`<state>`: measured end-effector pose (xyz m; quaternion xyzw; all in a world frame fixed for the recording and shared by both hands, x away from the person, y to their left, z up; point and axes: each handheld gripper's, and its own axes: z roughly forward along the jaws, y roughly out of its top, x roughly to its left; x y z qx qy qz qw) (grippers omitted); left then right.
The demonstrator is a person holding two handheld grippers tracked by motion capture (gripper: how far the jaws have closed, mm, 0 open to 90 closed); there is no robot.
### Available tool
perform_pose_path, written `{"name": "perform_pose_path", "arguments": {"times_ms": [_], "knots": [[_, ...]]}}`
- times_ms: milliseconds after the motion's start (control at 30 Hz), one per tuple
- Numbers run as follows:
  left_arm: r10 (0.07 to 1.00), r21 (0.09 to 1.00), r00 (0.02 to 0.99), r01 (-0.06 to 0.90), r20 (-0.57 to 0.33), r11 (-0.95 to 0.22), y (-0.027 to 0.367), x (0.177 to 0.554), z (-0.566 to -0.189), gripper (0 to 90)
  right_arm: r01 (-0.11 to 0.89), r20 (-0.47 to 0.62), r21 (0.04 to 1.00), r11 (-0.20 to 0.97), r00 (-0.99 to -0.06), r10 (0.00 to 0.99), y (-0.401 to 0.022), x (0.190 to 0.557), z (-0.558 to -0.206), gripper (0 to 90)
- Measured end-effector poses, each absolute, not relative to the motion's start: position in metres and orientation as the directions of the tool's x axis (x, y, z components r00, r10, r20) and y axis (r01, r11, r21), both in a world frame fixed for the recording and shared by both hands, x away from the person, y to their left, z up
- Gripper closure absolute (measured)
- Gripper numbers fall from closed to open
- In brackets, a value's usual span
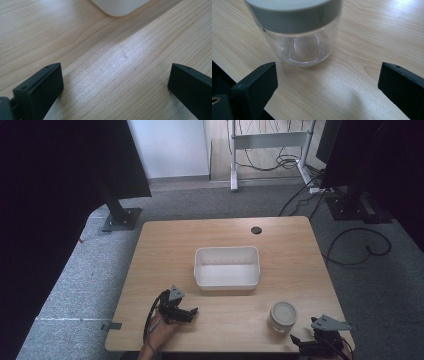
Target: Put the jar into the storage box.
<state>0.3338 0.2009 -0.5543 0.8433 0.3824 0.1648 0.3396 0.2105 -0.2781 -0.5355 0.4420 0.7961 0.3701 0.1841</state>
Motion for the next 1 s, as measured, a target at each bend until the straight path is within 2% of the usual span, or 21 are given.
{"name": "perform_pose_path", "arguments": {"times_ms": [1000], "knots": [[0.76,0.699,0.65,0.535,0.018,-0.475,0.201,0.334,-0.554,0.0,0.516,0.012,0.77,0.375,-0.599,0.801,-0.249,0.229,-0.527,1.9]]}}
